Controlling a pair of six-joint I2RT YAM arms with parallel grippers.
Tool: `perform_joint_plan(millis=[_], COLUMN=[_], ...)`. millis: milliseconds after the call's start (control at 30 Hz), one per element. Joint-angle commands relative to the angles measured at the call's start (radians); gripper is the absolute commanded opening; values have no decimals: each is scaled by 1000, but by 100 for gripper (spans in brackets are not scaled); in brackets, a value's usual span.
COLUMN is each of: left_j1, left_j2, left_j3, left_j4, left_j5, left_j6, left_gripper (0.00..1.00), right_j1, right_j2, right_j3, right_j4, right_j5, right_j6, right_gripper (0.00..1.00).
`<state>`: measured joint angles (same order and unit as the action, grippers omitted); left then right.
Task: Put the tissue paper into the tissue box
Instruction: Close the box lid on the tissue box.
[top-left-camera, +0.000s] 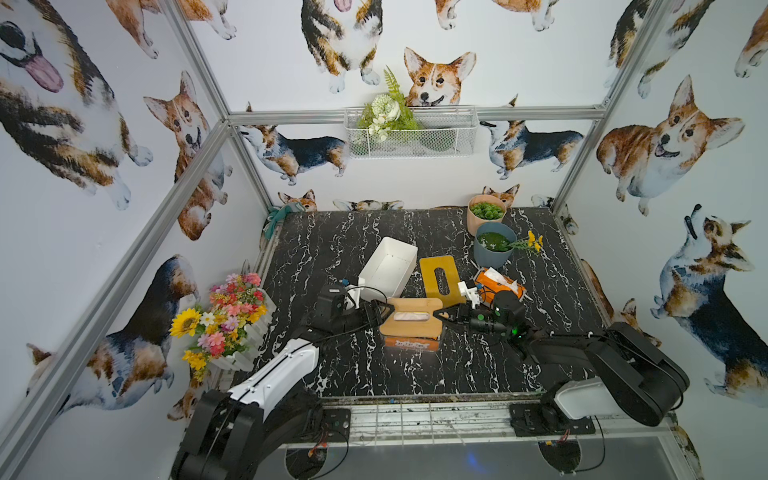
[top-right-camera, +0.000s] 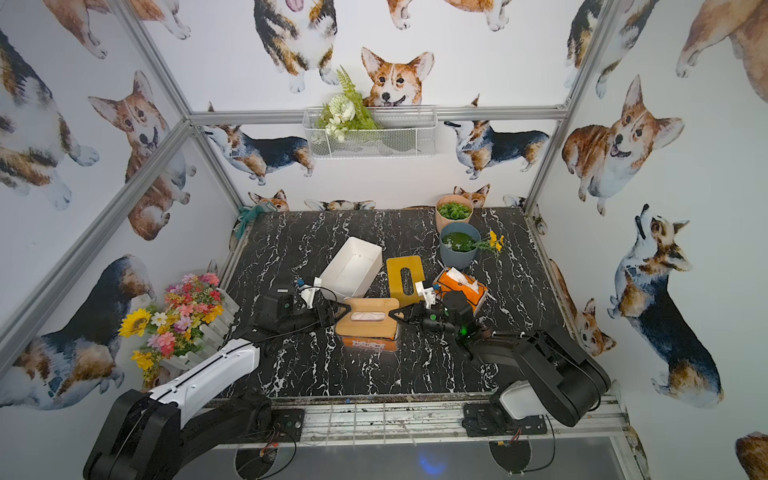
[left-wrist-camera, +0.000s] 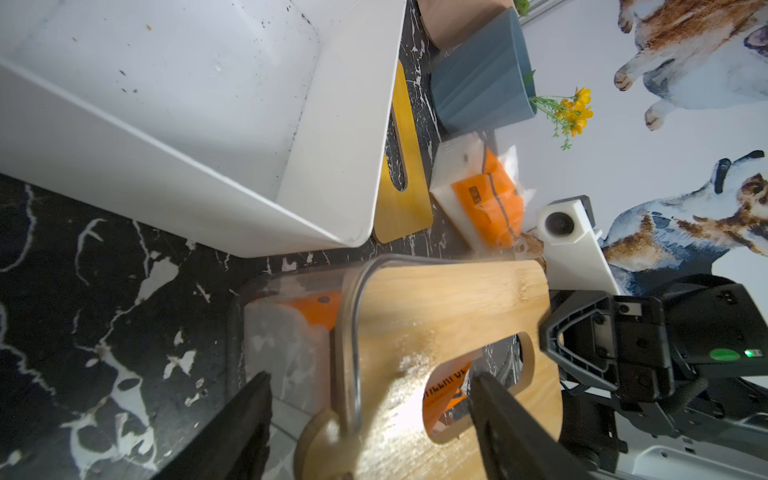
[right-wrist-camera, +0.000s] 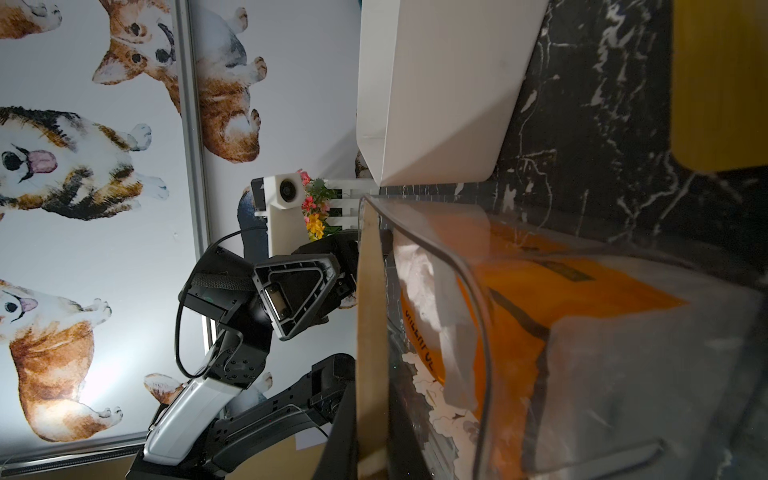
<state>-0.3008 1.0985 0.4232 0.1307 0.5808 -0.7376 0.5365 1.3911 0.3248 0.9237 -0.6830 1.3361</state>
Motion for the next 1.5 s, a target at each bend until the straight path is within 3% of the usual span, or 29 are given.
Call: perform_joint_plan(millis=[0,533,900,1167,1467], left_j1=[2,1,2,2,2], left_j2=[13,12,23,12,8], left_j3=[-1,-35,-71,-81,-80], left_j4=[59,89,121,128,132], left_j5=[26,31,28,17,11], left_j6=[-7,-16,-10,-6,-5], left_gripper=[73,50,47,42,36], right_j1=[2,10,10,10,10], right_j2=[2,50,56,30,-3], right_j3=[-1,-12,3,59,120], right_j4=[33,89,48,-86,-242], right_j5=[0,-8,-13,-18,-15], right_j6=[8,20,-1,-67,-149], right_gripper=[0,0,21,36,42])
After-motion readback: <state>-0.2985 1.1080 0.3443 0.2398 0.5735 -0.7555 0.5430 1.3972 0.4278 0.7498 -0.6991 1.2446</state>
